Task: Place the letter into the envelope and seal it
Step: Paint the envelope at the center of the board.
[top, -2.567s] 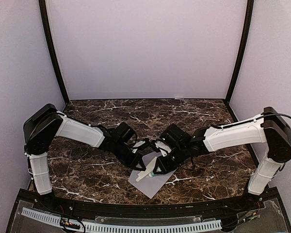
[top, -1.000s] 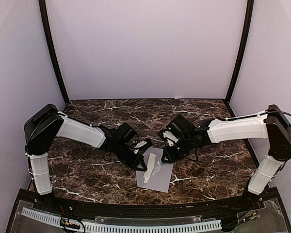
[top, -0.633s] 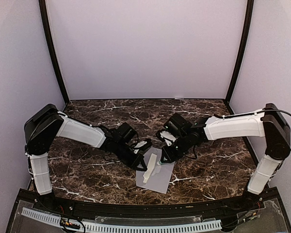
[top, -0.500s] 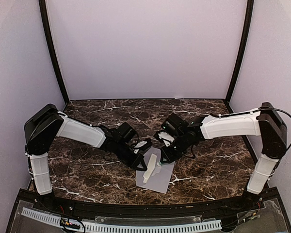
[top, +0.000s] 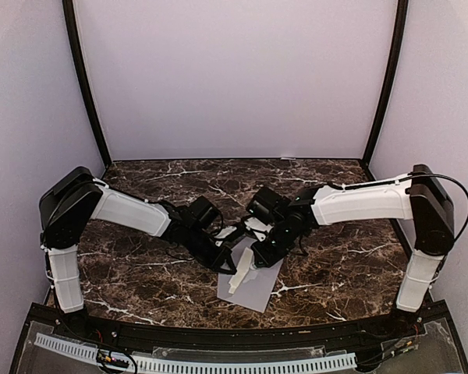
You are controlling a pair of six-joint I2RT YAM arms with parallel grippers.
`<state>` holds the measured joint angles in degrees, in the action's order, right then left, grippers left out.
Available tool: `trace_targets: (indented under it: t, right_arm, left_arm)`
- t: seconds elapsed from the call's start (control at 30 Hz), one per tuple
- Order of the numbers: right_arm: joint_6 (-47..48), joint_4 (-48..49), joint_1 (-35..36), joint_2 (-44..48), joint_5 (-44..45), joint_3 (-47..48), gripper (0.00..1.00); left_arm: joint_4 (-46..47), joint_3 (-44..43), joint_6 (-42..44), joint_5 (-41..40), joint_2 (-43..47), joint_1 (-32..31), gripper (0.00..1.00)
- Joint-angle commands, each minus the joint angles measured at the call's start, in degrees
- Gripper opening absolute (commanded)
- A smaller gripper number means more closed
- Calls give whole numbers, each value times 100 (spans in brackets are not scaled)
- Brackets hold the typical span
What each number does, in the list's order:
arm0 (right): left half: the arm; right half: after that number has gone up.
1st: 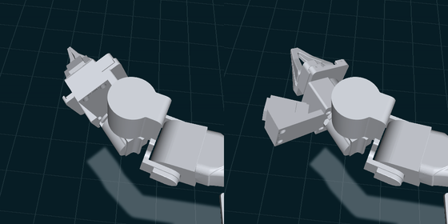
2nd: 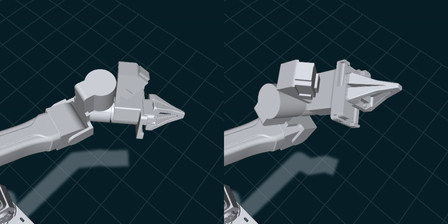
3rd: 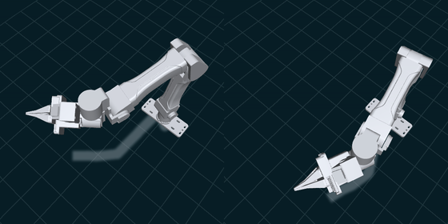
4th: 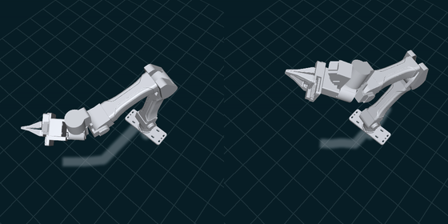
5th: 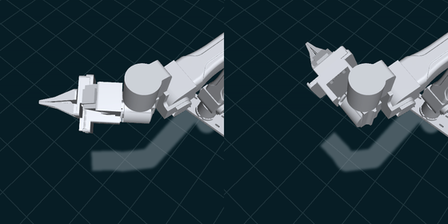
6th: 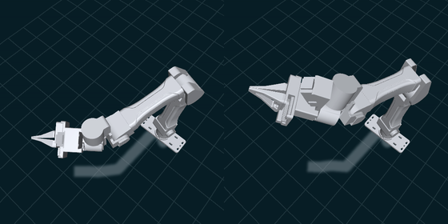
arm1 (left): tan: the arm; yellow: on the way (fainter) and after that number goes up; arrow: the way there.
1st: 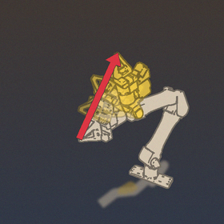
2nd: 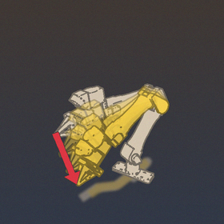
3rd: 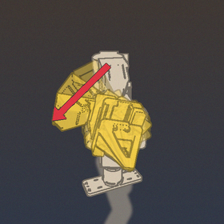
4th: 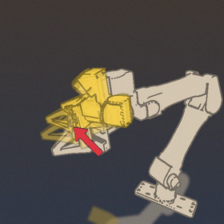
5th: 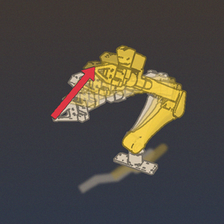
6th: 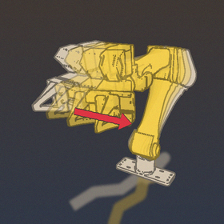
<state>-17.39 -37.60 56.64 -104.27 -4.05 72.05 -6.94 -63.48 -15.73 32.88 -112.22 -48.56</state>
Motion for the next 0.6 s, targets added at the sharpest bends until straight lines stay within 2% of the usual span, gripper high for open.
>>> trace_targets:
  t: [0.0, 0.57]
  right_arm:
    - [20, -363, 173, -66, -381, -10, 0]
    - [-381, 4, 281, 115, -1324, -319, 0]
  left_arm:
    - [-105, -70, -44, -105, -54, -38, 0]
    - [-88, -59, -89, -127, -92, -33, 0]
